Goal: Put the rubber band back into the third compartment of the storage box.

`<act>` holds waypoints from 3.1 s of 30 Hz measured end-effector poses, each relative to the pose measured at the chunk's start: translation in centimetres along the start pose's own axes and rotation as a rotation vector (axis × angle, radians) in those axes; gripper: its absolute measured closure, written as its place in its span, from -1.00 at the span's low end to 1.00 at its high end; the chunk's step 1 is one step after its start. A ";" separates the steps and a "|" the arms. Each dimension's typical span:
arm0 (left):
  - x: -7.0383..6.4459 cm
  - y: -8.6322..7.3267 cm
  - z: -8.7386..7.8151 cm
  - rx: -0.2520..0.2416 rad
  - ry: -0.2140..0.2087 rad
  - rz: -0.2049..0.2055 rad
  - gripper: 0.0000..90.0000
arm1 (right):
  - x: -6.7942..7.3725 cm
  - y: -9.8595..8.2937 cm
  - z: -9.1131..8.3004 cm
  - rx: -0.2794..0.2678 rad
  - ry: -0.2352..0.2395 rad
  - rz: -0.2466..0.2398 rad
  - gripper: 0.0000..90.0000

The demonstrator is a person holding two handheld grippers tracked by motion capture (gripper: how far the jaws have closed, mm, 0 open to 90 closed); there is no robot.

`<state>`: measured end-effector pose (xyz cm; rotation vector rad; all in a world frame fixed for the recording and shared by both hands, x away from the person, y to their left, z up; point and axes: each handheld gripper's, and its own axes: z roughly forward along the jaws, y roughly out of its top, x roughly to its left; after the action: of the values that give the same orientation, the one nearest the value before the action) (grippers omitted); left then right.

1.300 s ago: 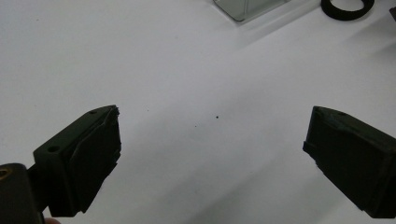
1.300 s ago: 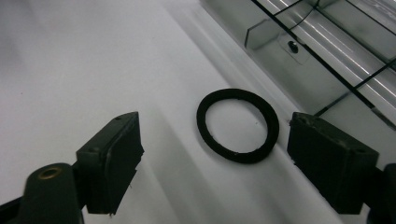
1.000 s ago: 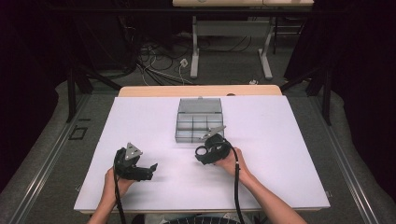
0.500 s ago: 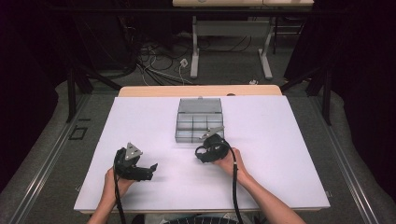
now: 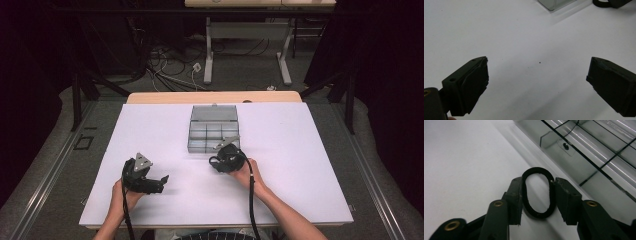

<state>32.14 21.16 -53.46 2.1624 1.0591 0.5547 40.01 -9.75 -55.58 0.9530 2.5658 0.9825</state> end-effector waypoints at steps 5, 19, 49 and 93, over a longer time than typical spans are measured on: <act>-0.1 0.0 0.0 0.010 -0.004 0.005 -0.92 | 0.0 0.0 -0.1 0.004 0.005 -0.006 0.71; -0.1 0.0 0.0 -0.004 -0.010 0.008 -0.92 | 0.2 0.3 -1.4 -0.014 0.011 -0.037 0.88; -0.1 0.0 -0.1 -0.010 -0.006 0.012 -0.92 | -1.0 0.5 -5.6 -0.110 -0.022 -0.017 0.88; -0.2 0.1 -0.3 -0.029 0.006 0.006 -0.91 | -3.1 0.7 -7.2 -0.179 -0.103 0.011 0.88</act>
<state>31.89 21.09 -53.19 2.1404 1.0421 0.5768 39.65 -15.04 -49.79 0.9433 2.3460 1.1132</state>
